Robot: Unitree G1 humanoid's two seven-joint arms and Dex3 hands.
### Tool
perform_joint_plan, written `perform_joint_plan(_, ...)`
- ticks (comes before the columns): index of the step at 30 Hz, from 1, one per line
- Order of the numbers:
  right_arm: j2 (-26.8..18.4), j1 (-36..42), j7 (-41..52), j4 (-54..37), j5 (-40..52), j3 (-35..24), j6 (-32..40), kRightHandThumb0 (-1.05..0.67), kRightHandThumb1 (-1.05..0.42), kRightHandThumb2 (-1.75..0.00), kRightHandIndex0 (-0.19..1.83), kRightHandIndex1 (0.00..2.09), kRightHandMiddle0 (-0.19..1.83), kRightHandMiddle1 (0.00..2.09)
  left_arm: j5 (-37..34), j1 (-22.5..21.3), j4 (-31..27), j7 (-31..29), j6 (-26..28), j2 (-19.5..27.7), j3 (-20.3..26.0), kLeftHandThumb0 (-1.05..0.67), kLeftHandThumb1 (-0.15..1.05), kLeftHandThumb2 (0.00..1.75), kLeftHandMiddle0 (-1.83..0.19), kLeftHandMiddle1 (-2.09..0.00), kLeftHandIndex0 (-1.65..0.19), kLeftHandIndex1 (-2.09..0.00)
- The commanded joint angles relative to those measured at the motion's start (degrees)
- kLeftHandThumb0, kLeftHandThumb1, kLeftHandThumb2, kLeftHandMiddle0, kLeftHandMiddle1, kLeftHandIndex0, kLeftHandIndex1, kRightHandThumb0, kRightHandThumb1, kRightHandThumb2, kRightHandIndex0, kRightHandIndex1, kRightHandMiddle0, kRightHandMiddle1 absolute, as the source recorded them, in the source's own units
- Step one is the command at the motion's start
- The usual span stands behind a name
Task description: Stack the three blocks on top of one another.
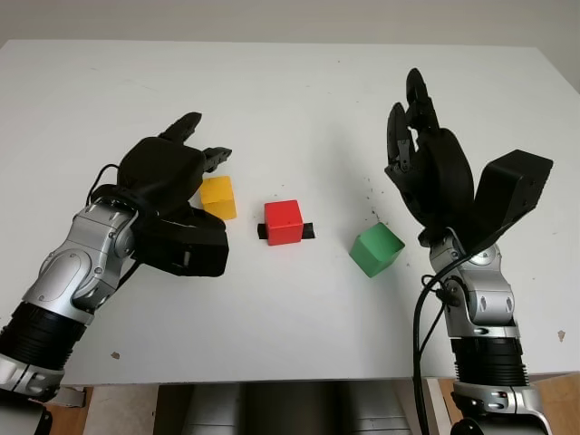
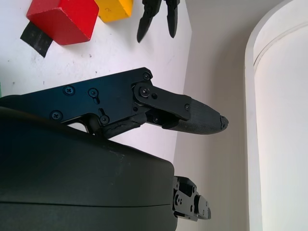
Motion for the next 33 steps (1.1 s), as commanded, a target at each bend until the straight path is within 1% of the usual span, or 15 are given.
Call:
perform_joint_plan(1, -0.46, 0.39, -0.28, -1.47, -0.09, -0.2, 0.2, -0.59, -1.05, -0.67, -0.19, 0.0, -0.19, 0.0, -0.23, 0.58, 0.22, 0.86, 0.02, -0.53, -0.12, -0.83, 1.04, 0.06, -0.06, -0.06, -0.29, -0.6)
perform_joint_plan(3, -0.55, 0.32, -0.13, -1.34, -0.01, -0.18, 0.15, -0.59, -1.05, -0.66, -0.19, 0.0, -0.19, 0.0, -0.48, 0.71, 0.37, 1.27, -0.02, -0.71, -0.01, -0.82, 1.04, 0.05, -0.07, -0.06, -0.24, -0.77)
perform_joint_plan(6, -0.78, 0.32, 0.16, -1.15, -0.12, -0.06, -0.15, -0.6, -1.05, -0.67, -0.19, 0.0, -0.19, 0.0, -0.44, 0.91, 0.92, 3.0, -0.51, -0.7, -0.06, -0.79, 1.03, 0.05, -0.1, -0.06, -0.26, -0.88)
perform_joint_plan(12, -1.42, 0.46, 0.75, -1.41, -0.19, -0.04, -0.18, -0.59, -1.05, -0.69, -0.19, 0.0, -0.19, 0.0, 0.13, 0.77, 1.91, 6.42, -0.56, -0.82, -0.23, -0.67, 1.02, 0.05, -0.21, -0.08, -0.36, -0.96)
perform_joint_plan(18, -1.28, 0.42, 0.63, -1.86, 0.18, -0.24, 0.66, -0.58, -1.05, -0.69, -0.19, 0.0, -0.19, 0.0, 0.43, 0.53, 2.33, 7.0, -1.12, -0.62, -0.76, -0.64, 1.04, 0.06, -0.25, -0.07, -0.38, -1.01)
perform_joint_plan(22, -1.41, 0.52, 0.7, -1.81, 0.05, -0.22, 0.44, -0.58, -1.05, -0.69, -0.19, 0.0, -0.19, 0.0, 0.24, 0.5, 2.68, 7.17, -1.51, -0.52, -0.91, -0.58, 1.05, 0.06, -0.26, -0.07, -0.4, -1.04)
perform_joint_plan(25, -1.28, 0.49, 0.65, -1.86, 0.17, -0.26, 0.46, -0.58, -1.05, -0.7, -0.19, 0.0, -0.19, 0.0, 0.3, 0.37, 3.0, 7.4, -1.8, -0.48, -0.99, -0.58, 1.04, 0.06, -0.28, -0.06, -0.4, -1.1)
perform_joint_plan(27, -1.31, 0.49, 0.82, -1.91, 0.24, -0.18, 0.46, -0.58, -1.05, -0.7, -0.19, 0.0, -0.19, 0.0, 0.45, 0.24, 3.29, 7.3, -1.89, -0.42, -1.14, -0.61, 1.03, 0.05, -0.28, -0.06, -0.37, -1.08)
perform_joint_plan(30, -1.23, 0.56, 0.61, -2.11, 0.15, -0.15, 0.61, -0.59, -1.05, -0.7, -0.19, 0.0, -0.19, 0.0, 0.78, 0.08, 3.64, 6.78, -1.82, -0.47, -1.46, -0.66, 1.01, 0.05, -0.27, -0.05, -0.38, -0.96)
perform_joint_plan(31, -1.2, 0.57, 0.58, -2.07, 0.14, -0.16, 0.5, -0.59, -1.05, -0.69, -0.19, 0.0, -0.19, 0.0, 0.68, 0.07, 3.68, 6.61, -1.88, -0.53, -1.48, -0.66, 1.01, 0.05, -0.27, -0.05, -0.39, -0.93)
perform_joint_plan(33, -1.17, 0.55, 0.52, -1.97, 0.16, -0.21, 0.4, -0.59, -1.05, -0.69, -0.19, 0.0, -0.19, 0.0, -0.02, 0.13, 3.85, 6.74, -2.3, -0.74, -1.28, -0.58, 1.02, 0.06, -0.27, -0.05, -0.43, -0.92)
